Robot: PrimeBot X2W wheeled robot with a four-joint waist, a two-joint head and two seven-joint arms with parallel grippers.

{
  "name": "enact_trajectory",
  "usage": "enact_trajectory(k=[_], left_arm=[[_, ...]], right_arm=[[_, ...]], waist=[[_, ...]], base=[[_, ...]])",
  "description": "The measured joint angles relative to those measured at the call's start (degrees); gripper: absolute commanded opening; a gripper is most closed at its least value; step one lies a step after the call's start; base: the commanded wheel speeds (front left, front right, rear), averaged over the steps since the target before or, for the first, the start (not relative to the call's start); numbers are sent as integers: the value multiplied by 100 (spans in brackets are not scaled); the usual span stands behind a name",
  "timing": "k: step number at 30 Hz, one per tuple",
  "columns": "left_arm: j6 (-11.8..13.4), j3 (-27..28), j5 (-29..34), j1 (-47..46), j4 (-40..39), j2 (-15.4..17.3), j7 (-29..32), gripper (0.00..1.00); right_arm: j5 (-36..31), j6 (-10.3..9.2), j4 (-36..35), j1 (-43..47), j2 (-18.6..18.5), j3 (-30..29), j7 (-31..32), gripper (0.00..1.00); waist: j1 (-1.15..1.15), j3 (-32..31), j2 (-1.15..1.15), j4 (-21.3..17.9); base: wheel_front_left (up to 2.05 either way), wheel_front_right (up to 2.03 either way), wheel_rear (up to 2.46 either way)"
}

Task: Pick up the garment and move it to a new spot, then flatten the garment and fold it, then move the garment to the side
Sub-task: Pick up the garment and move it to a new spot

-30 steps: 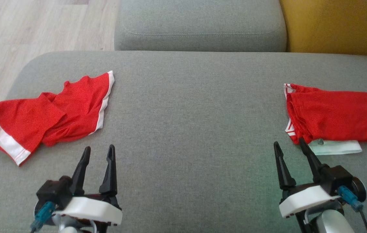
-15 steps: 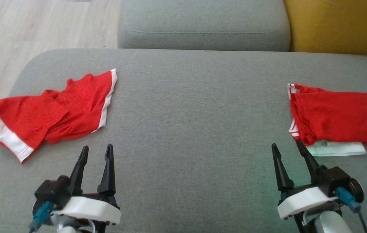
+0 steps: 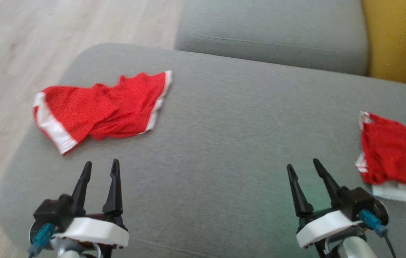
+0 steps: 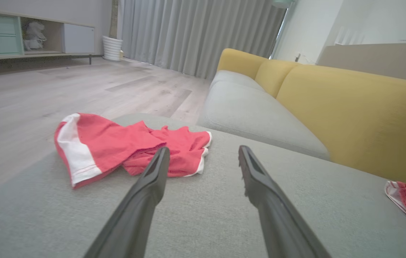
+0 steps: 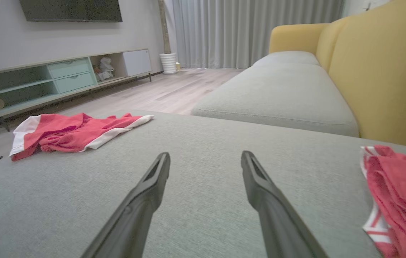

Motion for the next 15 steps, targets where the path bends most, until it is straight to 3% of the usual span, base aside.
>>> enact_trajectory(k=[10,15], left_arm=[[2,318,140,34,-138,10,0,100],[102,538,113,120,-361,12,0,100]], right_arm=[[209,0,55,-11,5,387,-1,100],[215,0,216,-285,8,686,-1,100]], waist=[[0,-102,0,1017],[0,56,0,1272]], base=[[0,0,0],[0,0,0]])
